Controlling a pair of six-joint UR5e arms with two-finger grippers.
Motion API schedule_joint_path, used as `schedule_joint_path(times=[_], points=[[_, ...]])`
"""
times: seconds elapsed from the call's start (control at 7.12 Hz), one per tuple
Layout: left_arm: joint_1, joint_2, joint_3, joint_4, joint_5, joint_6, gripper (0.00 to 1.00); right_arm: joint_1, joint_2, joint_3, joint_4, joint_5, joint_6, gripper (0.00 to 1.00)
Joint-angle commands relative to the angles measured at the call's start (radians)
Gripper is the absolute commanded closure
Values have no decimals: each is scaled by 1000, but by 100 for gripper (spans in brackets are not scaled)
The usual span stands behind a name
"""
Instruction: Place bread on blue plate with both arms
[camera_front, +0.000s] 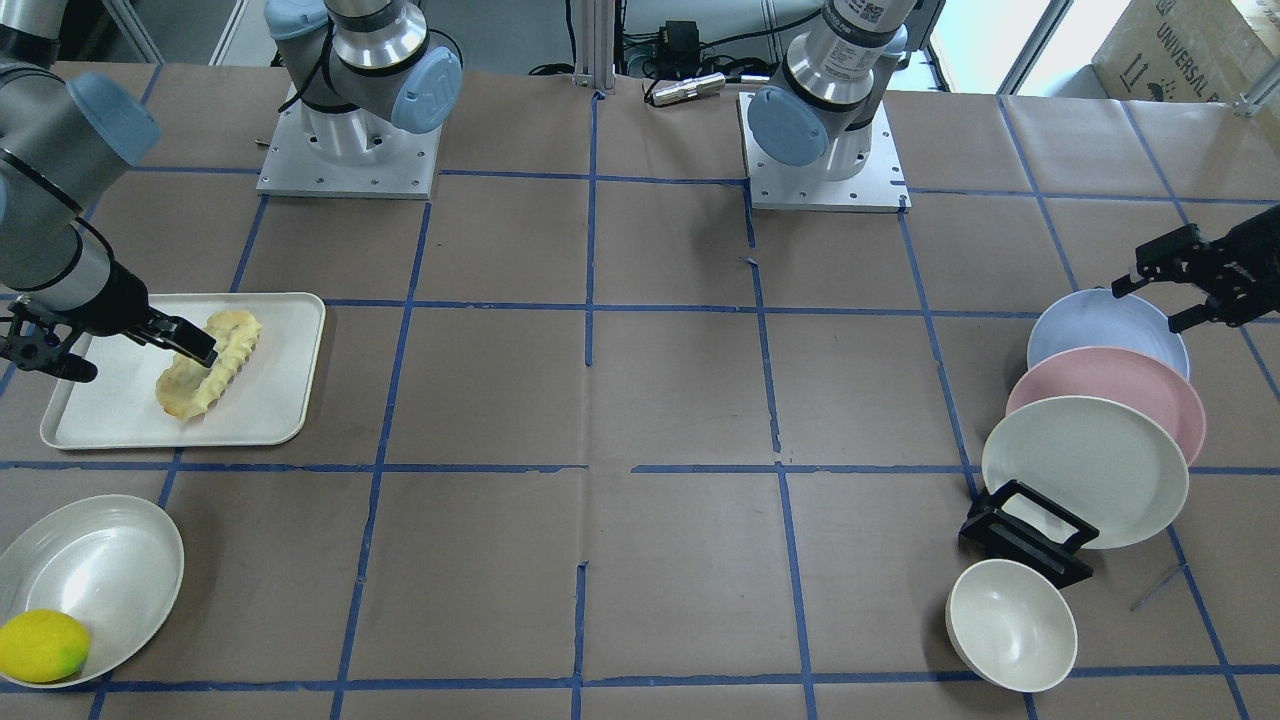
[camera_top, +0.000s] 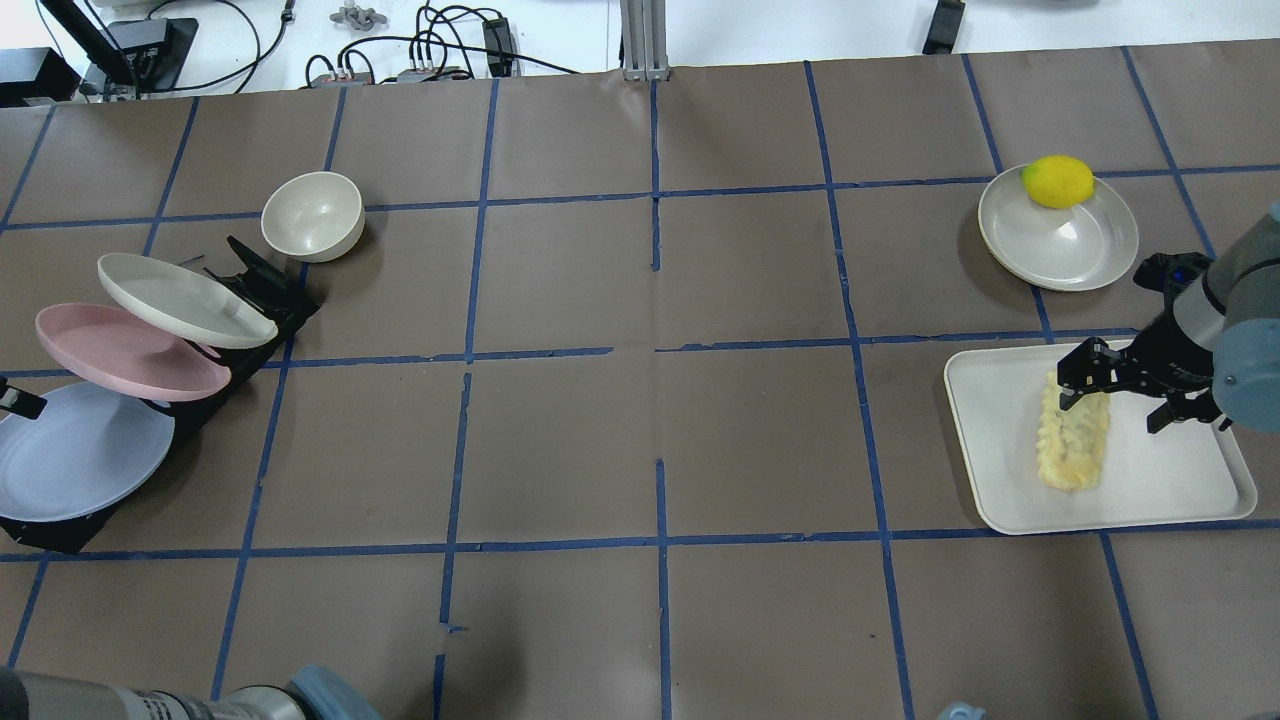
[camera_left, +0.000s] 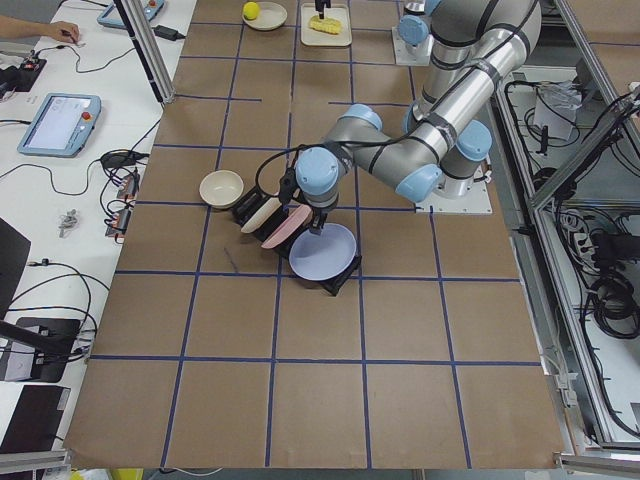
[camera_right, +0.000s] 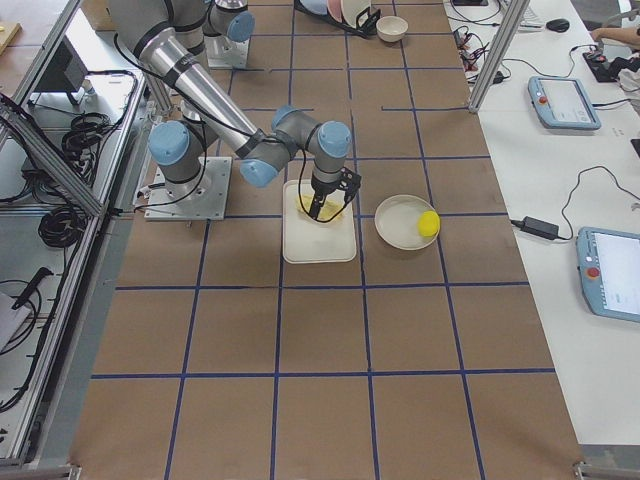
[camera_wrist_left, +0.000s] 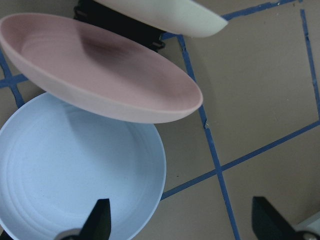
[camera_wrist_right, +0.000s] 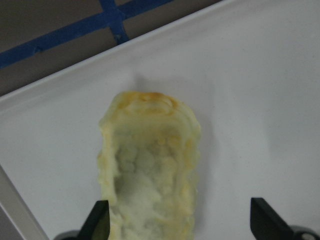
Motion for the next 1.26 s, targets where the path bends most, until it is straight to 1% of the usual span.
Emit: schedule_joint_path(times=[0.0,0.14,0.28,0.42,0.56,0.7,0.98,1.12], points=[[7,-138,90,7,-14,10,0,47,6,14,-29,9,58,1],[7,-221,156,7,-15,14,0,68,11,16,-40,3,69,1],[6,-307,249,3,-17,33,0,68,14,18,-44,3,66,1],[6,-370,347,-10,-31,34,0,68,27,18,-64,6,56,1],[6,-414,394,-22,-31,39,0,68,70,16,-96,0,41,1],[6,-442,400,-23,-32,44,0,65,93,16,-115,-3,15,1],[-1,-438,353,-42,-57,37,0,65,98,18,-113,-8,15,0],[7,-430,318,-44,-57,39,0,65,98,22,-115,-7,16,3]])
